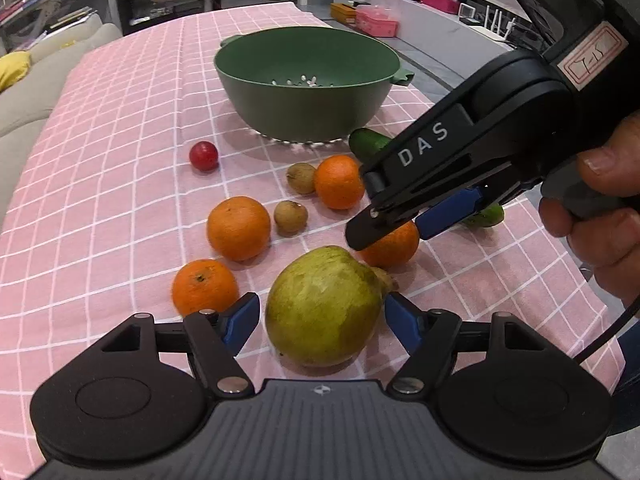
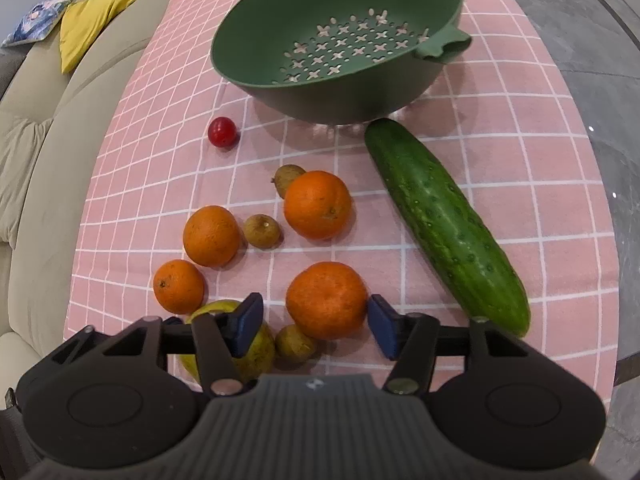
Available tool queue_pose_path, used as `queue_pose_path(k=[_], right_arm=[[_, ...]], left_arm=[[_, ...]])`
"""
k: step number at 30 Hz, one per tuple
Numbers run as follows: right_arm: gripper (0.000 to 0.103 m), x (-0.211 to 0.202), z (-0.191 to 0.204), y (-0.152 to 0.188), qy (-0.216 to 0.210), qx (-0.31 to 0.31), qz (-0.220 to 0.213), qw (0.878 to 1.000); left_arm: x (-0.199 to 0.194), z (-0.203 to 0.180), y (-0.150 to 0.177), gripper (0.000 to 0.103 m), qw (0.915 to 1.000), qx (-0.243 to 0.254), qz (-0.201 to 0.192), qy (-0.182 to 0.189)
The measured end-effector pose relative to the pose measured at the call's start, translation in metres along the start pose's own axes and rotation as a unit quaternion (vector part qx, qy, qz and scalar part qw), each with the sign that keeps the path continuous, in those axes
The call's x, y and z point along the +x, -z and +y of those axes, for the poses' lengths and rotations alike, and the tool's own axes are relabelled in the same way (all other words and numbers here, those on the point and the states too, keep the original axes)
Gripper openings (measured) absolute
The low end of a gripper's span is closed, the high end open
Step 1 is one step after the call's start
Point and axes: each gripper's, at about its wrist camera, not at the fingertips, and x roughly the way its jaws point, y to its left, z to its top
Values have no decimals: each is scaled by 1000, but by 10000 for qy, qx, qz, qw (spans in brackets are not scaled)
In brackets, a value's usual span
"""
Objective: Organize fruits
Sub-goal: 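Grasp the pear with the left tool while the right tool grasps an orange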
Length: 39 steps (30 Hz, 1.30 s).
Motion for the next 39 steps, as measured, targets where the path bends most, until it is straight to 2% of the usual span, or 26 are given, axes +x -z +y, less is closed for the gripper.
queue_pose_path(k=[16, 17, 18, 21, 27, 39], right_arm=[[58, 18, -3, 2, 149, 80, 207, 9996], [53, 18, -1, 2, 168, 39, 198, 9997], [45, 18, -1, 2, 191, 18, 189, 9996], [43, 19, -1, 1, 155, 39, 180, 9997], [42, 14, -3, 1, 109, 81, 106, 9999], [42, 4, -8, 2, 27, 124, 84, 9999]], left_arm=[[7, 1, -1, 83, 9999, 67, 54, 68], [5, 2, -1, 83, 9999, 95, 49, 80], [2, 3, -1, 83, 9999, 111, 33, 101], [-6, 9, 2, 84, 9999, 61, -50, 152], [-9, 14, 1, 85, 9997, -50, -99, 214], [13, 3, -10, 85, 9995, 172, 50, 243]])
